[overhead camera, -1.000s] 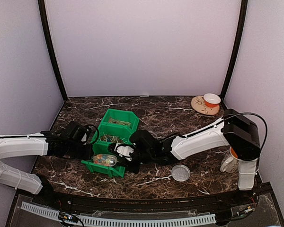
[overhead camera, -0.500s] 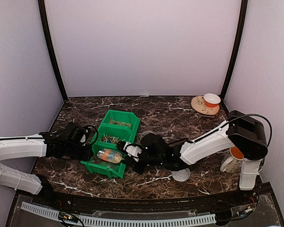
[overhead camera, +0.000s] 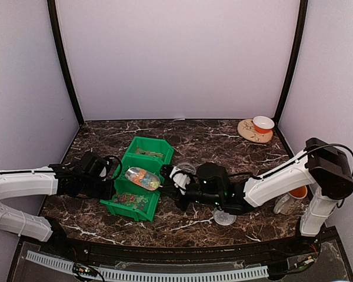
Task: Pack the candies
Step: Place the fake candies in the packing bottle.
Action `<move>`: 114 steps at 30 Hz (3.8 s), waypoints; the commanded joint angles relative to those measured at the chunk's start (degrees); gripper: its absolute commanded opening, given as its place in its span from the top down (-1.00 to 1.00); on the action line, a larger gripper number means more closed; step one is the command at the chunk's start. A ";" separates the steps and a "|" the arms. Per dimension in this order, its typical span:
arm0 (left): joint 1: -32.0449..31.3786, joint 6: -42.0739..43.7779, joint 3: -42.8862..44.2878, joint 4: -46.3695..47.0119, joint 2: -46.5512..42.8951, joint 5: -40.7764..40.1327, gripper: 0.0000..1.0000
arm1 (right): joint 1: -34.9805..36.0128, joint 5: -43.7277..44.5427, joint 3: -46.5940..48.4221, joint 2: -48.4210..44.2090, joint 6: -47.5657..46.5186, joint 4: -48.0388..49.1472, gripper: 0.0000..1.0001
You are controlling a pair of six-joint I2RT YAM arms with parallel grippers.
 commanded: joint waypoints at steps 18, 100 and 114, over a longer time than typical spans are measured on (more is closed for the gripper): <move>-0.13 -1.03 0.73 5.28 -1.98 -1.00 1.00 | -2.11 20.99 -5.18 -18.36 -1.85 -14.13 1.00; -0.14 -2.16 -0.74 8.29 -0.17 0.37 1.00 | -4.42 30.33 30.96 -5.36 2.99 -86.97 1.00; -0.14 -2.67 -1.31 7.69 -1.01 0.13 1.00 | -4.42 32.32 32.65 -6.08 1.58 -86.61 1.00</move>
